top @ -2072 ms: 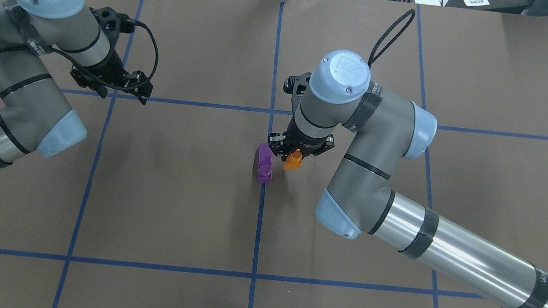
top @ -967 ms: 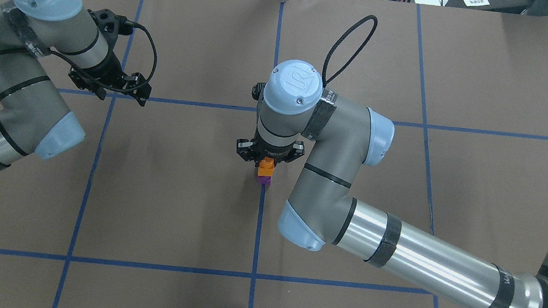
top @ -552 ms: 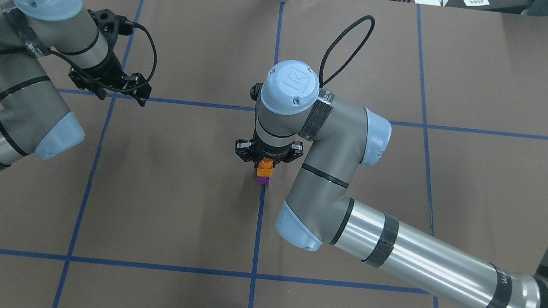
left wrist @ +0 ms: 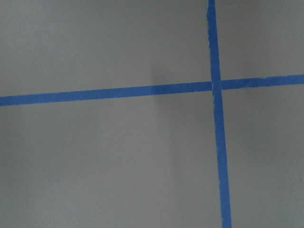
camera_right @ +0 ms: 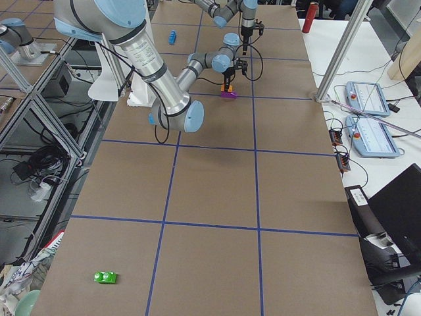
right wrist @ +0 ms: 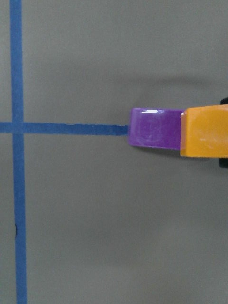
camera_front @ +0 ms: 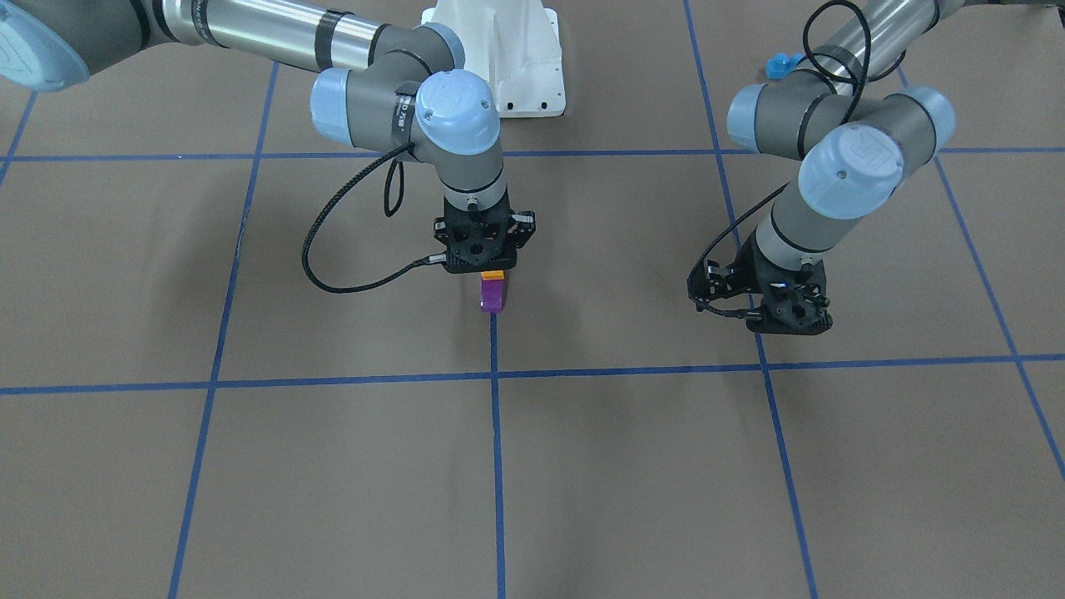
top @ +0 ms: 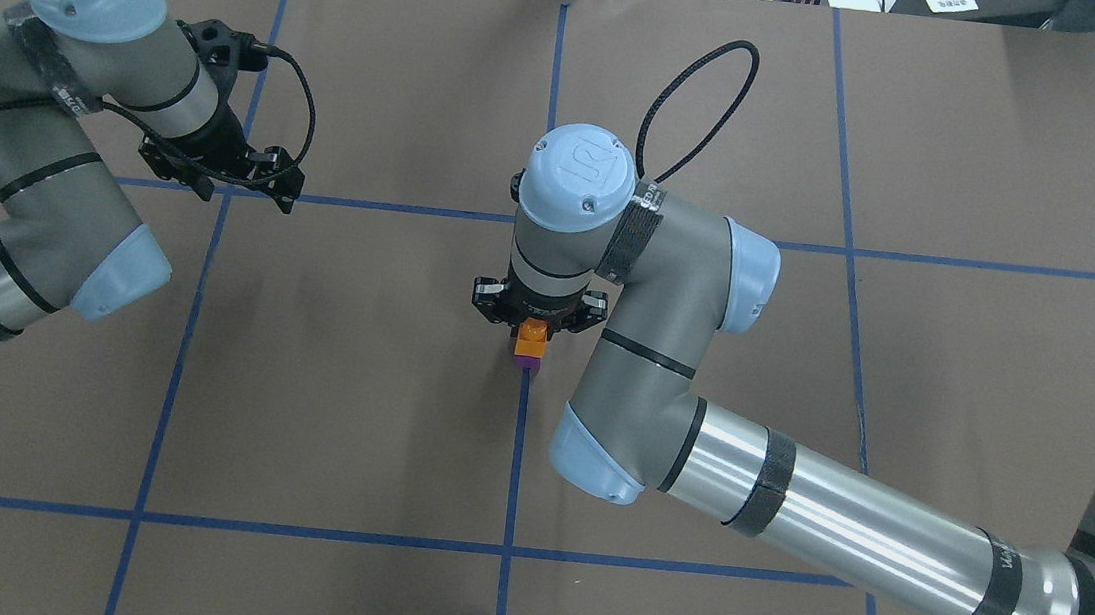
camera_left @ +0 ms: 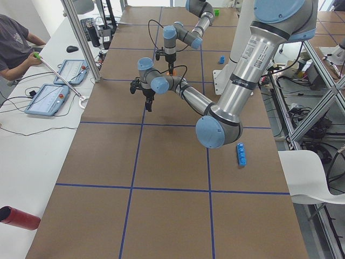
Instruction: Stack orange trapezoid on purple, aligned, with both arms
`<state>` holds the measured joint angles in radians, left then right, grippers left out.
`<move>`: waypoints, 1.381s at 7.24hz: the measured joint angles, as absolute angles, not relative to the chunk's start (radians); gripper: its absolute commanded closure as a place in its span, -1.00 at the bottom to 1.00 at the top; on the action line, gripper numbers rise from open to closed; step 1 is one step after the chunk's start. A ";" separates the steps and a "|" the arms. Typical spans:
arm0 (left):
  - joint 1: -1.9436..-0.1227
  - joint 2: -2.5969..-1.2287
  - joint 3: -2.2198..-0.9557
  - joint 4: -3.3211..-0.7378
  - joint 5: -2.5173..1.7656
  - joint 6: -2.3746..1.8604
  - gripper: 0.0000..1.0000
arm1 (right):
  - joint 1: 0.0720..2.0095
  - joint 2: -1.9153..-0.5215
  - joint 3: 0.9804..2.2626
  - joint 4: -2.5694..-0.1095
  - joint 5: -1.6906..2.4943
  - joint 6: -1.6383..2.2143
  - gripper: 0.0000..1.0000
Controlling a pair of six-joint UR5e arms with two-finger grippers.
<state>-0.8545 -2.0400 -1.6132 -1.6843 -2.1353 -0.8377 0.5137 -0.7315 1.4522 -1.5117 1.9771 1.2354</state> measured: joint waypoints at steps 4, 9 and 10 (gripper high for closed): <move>-0.854 -2.045 -1.620 -1.682 -2.134 -0.845 -0.98 | 0.499 -0.735 1.450 -1.512 1.950 1.270 1.00; -0.854 -2.048 -1.634 -1.678 -2.134 -0.849 -0.98 | 0.497 -0.740 1.461 -1.507 1.912 1.268 -1.00; -0.853 -2.048 -1.634 -1.678 -2.134 -0.850 -0.98 | 0.499 -0.740 1.467 -1.505 1.910 1.267 -1.00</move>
<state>-0.8534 -2.0478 -1.6338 -1.6783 -2.1338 -0.8496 0.4986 -0.7398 1.4669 -1.5049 1.9097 1.2671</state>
